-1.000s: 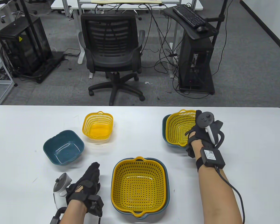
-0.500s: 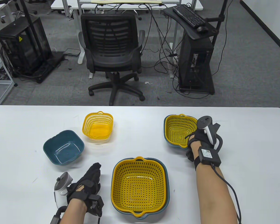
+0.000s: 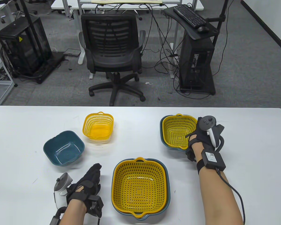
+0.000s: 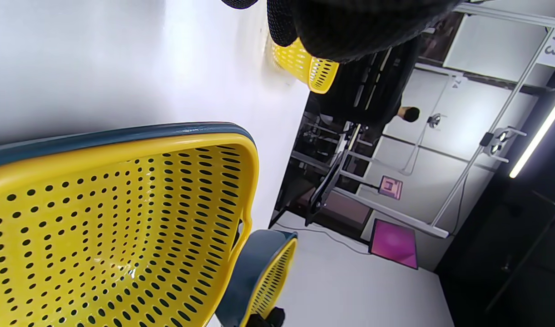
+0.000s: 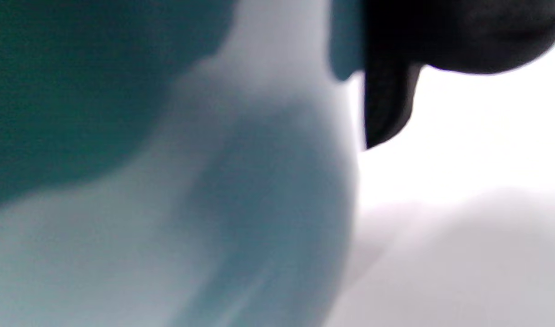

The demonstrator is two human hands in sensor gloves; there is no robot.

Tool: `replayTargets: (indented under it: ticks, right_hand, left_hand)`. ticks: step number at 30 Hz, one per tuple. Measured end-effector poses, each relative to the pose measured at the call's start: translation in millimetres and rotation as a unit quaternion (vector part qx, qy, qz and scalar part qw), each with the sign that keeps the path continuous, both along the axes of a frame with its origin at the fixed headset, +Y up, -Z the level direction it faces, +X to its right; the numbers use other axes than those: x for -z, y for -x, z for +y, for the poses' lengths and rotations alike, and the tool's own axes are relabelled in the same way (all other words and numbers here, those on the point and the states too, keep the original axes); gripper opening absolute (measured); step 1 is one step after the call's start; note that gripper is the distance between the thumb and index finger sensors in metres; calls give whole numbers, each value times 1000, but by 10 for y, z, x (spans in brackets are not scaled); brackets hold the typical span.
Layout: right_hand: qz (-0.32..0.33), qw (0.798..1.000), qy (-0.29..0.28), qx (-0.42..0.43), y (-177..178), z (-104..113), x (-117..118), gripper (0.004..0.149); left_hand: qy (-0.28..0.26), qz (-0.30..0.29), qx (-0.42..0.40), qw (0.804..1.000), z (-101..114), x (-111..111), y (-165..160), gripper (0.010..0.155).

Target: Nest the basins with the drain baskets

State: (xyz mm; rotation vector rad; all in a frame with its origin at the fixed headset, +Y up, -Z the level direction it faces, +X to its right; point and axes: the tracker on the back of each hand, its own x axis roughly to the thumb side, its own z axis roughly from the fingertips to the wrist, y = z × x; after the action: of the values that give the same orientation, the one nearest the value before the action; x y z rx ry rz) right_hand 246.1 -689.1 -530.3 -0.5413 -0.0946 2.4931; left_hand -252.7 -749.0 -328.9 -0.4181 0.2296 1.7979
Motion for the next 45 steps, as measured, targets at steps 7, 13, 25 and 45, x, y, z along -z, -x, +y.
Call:
replayTargets:
  ticks: [7, 13, 25, 45]
  right_hand:
    - [52, 994, -91, 8, 193, 904, -404, 60]
    - [97, 983, -152, 31, 455, 1509, -971, 58]
    - [189, 974, -116, 40, 1368, 773, -2384, 53]
    - [208, 960, 158, -105, 1856, -193, -2176, 69]
  left_hand:
    - [-4, 4, -6, 1000, 21, -11, 33, 66]
    - [-19, 10, -21, 1000, 87, -61, 90, 66]
    - [-49, 69, 11, 996, 200, -148, 329, 66]
    - [-47, 70, 41, 996, 181, -134, 339, 66]
